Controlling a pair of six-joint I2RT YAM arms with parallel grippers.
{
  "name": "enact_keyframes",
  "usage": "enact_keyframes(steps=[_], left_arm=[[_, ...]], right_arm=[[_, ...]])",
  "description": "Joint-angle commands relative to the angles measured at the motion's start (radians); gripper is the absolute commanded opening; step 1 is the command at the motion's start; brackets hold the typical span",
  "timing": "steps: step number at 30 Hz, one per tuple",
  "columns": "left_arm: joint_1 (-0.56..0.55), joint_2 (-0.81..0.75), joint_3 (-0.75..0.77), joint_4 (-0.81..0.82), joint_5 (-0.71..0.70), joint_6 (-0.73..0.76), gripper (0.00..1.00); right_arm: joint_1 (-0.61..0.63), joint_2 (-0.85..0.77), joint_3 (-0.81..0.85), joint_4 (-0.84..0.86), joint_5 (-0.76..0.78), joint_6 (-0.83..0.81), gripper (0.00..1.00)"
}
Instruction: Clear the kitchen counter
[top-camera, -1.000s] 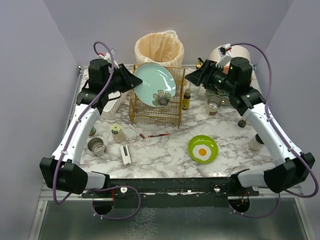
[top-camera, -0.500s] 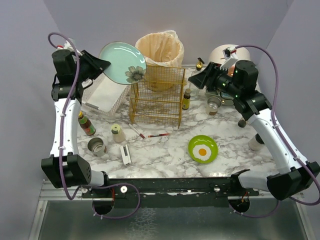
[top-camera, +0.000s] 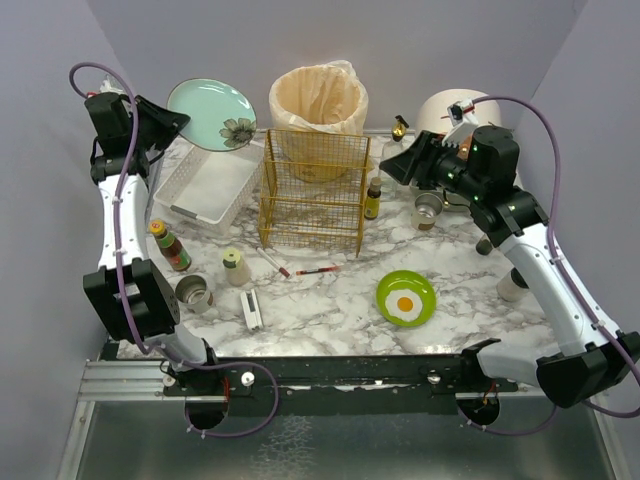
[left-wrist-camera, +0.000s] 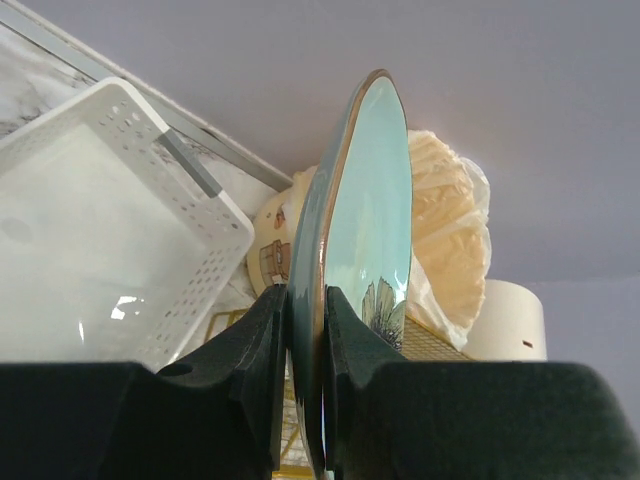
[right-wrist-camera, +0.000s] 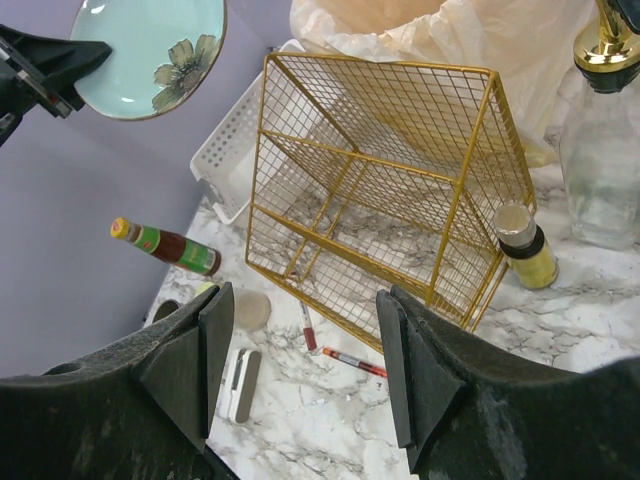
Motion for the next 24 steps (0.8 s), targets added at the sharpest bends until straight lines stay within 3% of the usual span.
enact_keyframes(steps=[1, 13, 24], left_arm=[[0.003, 0.045, 0.087, 0.125, -0.038, 0.006, 0.00], [0.003, 0.170, 0.132, 0.068, -0.139, 0.079, 0.00], [-0.062, 0.264, 0.210, -0.031, -0.255, 0.209, 0.00]], right_arm=[[-0.001, -0.028, -0.017, -0.027, 0.036, -0.023, 0.65], [0.000, -0.041, -0.042, -0.041, 0.063, -0.049, 0.65], [0.000, -0.046, -0.050, -0.046, 0.076, -0.070, 0.66]])
